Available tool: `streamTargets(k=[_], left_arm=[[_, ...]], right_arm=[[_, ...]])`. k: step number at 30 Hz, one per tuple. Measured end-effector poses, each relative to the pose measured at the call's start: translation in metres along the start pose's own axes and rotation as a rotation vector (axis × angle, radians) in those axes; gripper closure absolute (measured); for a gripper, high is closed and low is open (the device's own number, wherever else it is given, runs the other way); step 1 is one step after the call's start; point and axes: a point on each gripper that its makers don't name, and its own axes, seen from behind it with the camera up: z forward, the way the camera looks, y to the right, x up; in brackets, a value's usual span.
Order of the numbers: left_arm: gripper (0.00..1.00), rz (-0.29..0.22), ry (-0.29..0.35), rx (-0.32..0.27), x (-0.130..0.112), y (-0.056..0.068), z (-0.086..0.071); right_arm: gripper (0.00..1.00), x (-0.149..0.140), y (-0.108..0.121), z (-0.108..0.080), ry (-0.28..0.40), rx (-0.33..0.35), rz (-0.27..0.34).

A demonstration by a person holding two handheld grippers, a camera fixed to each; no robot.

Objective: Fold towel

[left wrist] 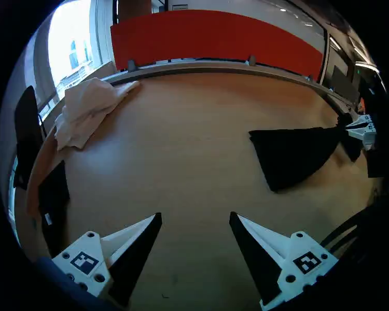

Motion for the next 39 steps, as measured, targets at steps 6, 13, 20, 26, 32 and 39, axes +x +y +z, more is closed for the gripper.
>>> streamTargets(k=[6, 13, 20, 26, 32, 39], left_arm=[[0.03, -0.006, 0.003, -0.005, 0.001, 0.001, 0.000], [0.03, -0.005, -0.001, -0.003, -0.001, -0.001, 0.000], [0.03, -0.009, 0.002, -0.005, 0.000, -0.001, -0.001], [0.03, -0.020, 0.007, -0.007, 0.001, -0.001, -0.003], [0.03, -0.026, 0.011, -0.004, 0.001, -0.003, -0.005], [0.03, -0.032, 0.014, 0.000, -0.001, -0.004, -0.007]], right_arm=[[0.97, 0.006, 0.004, -0.005, 0.005, -0.004, -0.012], [0.97, 0.013, 0.002, -0.004, 0.012, 0.005, -0.031], [0.97, 0.028, -0.007, 0.002, 0.023, 0.030, -0.070], [0.97, 0.042, -0.019, 0.009, 0.032, 0.058, -0.109], [0.97, 0.057, -0.034, 0.017, 0.045, 0.093, -0.141], [0.97, 0.072, -0.058, 0.026, 0.058, 0.143, -0.180]])
